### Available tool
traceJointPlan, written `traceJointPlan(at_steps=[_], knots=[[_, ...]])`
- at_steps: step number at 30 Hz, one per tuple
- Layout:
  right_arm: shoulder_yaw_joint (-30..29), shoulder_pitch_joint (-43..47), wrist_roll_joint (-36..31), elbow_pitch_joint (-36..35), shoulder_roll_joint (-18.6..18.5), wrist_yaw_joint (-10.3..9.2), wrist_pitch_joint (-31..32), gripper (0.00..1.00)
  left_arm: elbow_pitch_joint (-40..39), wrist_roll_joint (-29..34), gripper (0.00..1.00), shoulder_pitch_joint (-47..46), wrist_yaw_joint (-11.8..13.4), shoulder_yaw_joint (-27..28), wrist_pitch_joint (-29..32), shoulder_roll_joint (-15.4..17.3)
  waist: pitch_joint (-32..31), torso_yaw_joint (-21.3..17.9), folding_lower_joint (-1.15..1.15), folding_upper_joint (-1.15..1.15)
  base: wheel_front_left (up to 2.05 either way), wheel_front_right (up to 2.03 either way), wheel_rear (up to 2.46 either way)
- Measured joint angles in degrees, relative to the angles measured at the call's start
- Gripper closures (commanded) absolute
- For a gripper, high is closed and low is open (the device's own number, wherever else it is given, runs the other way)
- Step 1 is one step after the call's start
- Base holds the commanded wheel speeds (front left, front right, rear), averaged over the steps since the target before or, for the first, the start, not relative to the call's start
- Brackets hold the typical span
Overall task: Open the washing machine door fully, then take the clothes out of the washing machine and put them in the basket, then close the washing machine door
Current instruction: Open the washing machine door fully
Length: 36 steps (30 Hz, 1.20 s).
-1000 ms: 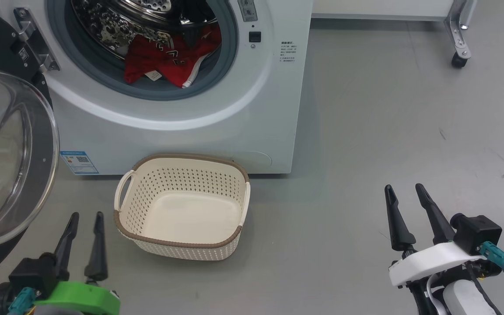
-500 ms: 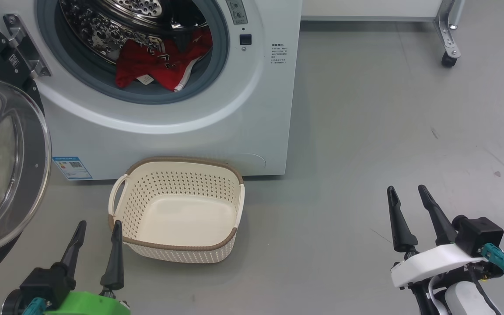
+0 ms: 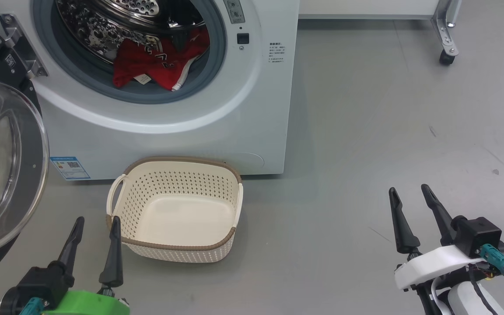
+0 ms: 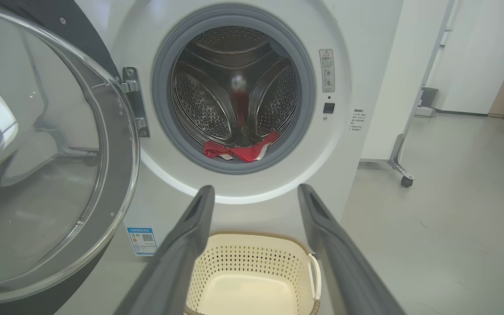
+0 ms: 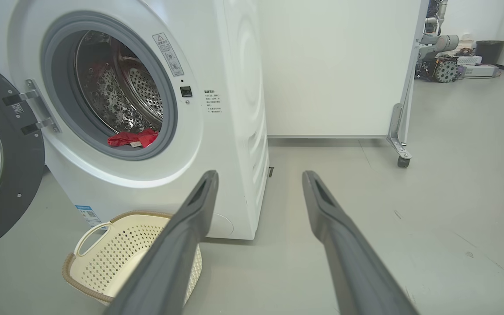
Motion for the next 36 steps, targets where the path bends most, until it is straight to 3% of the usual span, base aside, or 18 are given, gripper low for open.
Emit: traceJointPlan(at_steps=[36], knots=[[-0.2,0.0,-0.8,0.3,0.7,-0.42,0.0,0.0,-0.5,-0.6,0.0,1.0,0.3,-1.8,0.0,-0.8,1.2,0.0,0.0,0.0,0.02,-0.02,0.0]])
